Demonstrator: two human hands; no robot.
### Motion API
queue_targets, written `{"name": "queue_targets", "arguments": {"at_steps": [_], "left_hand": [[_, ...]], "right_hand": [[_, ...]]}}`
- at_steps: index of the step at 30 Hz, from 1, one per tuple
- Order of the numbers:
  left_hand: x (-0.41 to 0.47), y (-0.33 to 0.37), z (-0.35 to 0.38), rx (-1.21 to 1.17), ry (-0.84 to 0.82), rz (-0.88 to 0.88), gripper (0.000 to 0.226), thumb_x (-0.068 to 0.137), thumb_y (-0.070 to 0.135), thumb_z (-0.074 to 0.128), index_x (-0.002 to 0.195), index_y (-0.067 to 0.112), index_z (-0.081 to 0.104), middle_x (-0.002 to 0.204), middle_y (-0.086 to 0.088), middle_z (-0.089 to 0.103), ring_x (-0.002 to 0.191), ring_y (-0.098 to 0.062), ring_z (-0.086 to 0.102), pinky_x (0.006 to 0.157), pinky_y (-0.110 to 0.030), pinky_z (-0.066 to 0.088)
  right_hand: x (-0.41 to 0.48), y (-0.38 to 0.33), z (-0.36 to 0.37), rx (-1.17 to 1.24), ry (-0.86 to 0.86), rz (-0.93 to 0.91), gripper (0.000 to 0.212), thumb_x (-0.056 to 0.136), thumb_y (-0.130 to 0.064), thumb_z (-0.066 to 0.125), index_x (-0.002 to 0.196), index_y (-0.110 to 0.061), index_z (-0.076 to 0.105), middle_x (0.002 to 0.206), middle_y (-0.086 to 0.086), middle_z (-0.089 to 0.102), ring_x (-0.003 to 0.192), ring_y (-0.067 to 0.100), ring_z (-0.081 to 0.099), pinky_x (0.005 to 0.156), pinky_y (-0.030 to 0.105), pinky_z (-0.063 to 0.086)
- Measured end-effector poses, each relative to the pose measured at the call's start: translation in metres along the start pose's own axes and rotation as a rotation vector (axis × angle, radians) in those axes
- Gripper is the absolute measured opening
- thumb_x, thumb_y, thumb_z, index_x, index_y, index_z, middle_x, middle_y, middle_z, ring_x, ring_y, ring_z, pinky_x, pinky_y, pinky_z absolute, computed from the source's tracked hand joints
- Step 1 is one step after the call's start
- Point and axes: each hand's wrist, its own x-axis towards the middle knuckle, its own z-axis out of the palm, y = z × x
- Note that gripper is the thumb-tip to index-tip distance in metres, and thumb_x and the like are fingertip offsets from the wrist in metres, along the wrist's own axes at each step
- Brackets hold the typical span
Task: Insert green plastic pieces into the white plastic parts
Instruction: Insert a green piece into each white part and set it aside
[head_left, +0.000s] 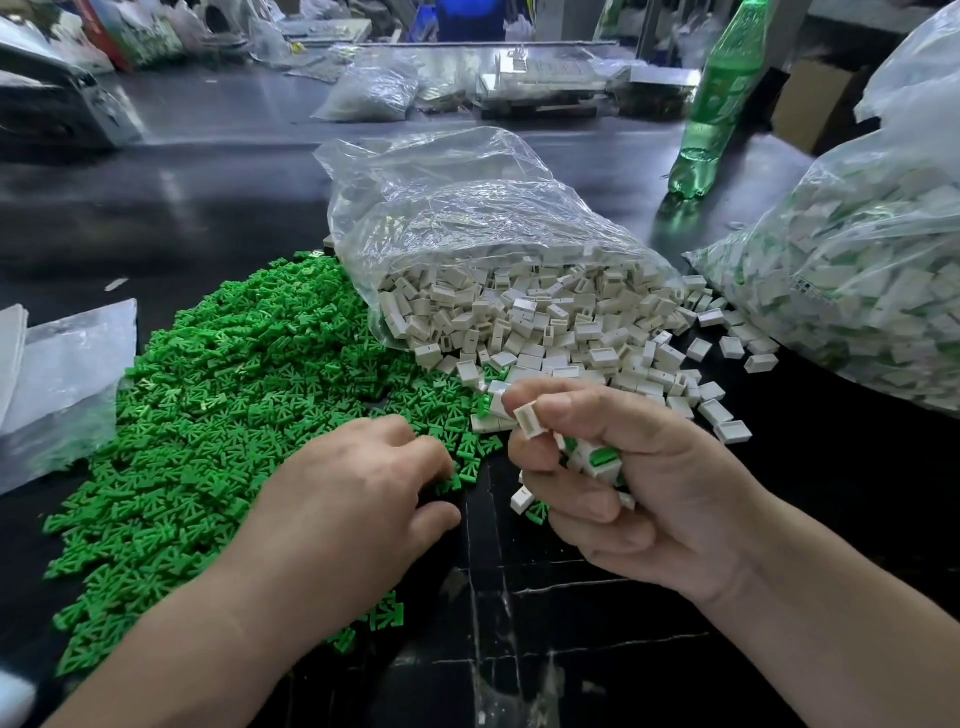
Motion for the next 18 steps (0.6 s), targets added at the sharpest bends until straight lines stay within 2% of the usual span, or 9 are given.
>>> {"name": "queue_targets", "arguments": {"at_steps": [4,6,9,11,13,15,17,18], "left_hand": [[0.004,0.002,0.0,-0.035,0.022,0.024,0.021,0.089,0.052,0.054,0.099,0.036,0.063,0.09,0.018,0.053,0.087,-0.007,0.05,0.07,-0.022,0.031],[0.004,0.001,0.002,-0.028,0.023,0.045,0.012,0.088,0.044,0.06,0.089,0.033,0.064,0.085,0.016,0.055,0.083,-0.01,0.053,0.072,-0.026,0.037],[0.004,0.0,0.004,0.04,0.054,0.097,0.011,0.087,0.033,0.065,0.079,0.026,0.065,0.075,0.011,0.058,0.071,-0.015,0.056,0.067,-0.033,0.048],[0.005,-0.002,0.006,0.027,0.104,0.091,0.014,0.093,0.028,0.06,0.08,0.025,0.063,0.074,0.01,0.058,0.069,-0.013,0.055,0.065,-0.032,0.047],[0.005,-0.002,0.003,-0.16,0.173,-0.02,0.016,0.096,0.03,0.053,0.082,0.03,0.059,0.07,0.012,0.059,0.066,-0.008,0.056,0.058,-0.024,0.044],[0.005,-0.002,0.001,-0.519,0.23,-0.133,0.013,0.095,0.032,0.052,0.085,0.033,0.059,0.07,0.01,0.067,0.067,-0.005,0.064,0.053,-0.023,0.05],[0.002,0.002,-0.004,-0.897,0.224,-0.166,0.021,0.098,0.022,0.053,0.086,0.036,0.063,0.078,0.008,0.073,0.067,-0.007,0.07,0.055,-0.02,0.054],[0.001,0.005,-0.006,-1.008,0.204,-0.162,0.023,0.099,0.02,0.054,0.086,0.036,0.065,0.079,0.006,0.074,0.066,-0.01,0.071,0.055,-0.018,0.054]], "right_hand": [[0.001,0.001,0.001,-0.044,0.007,-0.009,0.013,0.082,-0.018,0.077,0.088,-0.015,0.065,0.077,0.0,0.061,0.044,0.002,0.052,0.032,0.013,0.037],[0.002,0.001,0.001,-0.052,0.047,-0.008,0.006,0.087,-0.014,0.071,0.085,-0.015,0.065,0.077,0.001,0.06,0.043,0.003,0.051,0.031,0.013,0.036],[0.002,0.003,0.001,-0.089,0.115,-0.008,0.01,0.091,-0.016,0.066,0.081,-0.014,0.064,0.078,0.002,0.059,0.042,0.004,0.049,0.031,0.014,0.032],[0.002,0.003,0.002,-0.142,0.161,-0.023,0.01,0.088,-0.018,0.069,0.081,-0.013,0.065,0.08,0.004,0.059,0.042,0.006,0.048,0.031,0.015,0.031],[0.002,0.005,0.004,-0.232,0.247,-0.033,0.005,0.084,-0.018,0.073,0.085,-0.014,0.069,0.08,0.007,0.062,0.043,0.009,0.046,0.032,0.016,0.03],[0.002,0.007,0.005,-0.316,0.32,-0.035,0.009,0.081,-0.02,0.074,0.088,-0.016,0.072,0.081,0.007,0.064,0.044,0.011,0.045,0.034,0.016,0.029],[0.002,0.008,0.007,-0.351,0.345,-0.051,0.009,0.081,-0.023,0.076,0.088,-0.017,0.074,0.08,0.007,0.065,0.044,0.011,0.045,0.034,0.016,0.029],[0.002,0.009,0.008,-0.363,0.344,-0.067,0.009,0.082,-0.024,0.078,0.087,-0.018,0.073,0.079,0.007,0.064,0.043,0.012,0.045,0.034,0.016,0.029]]}}
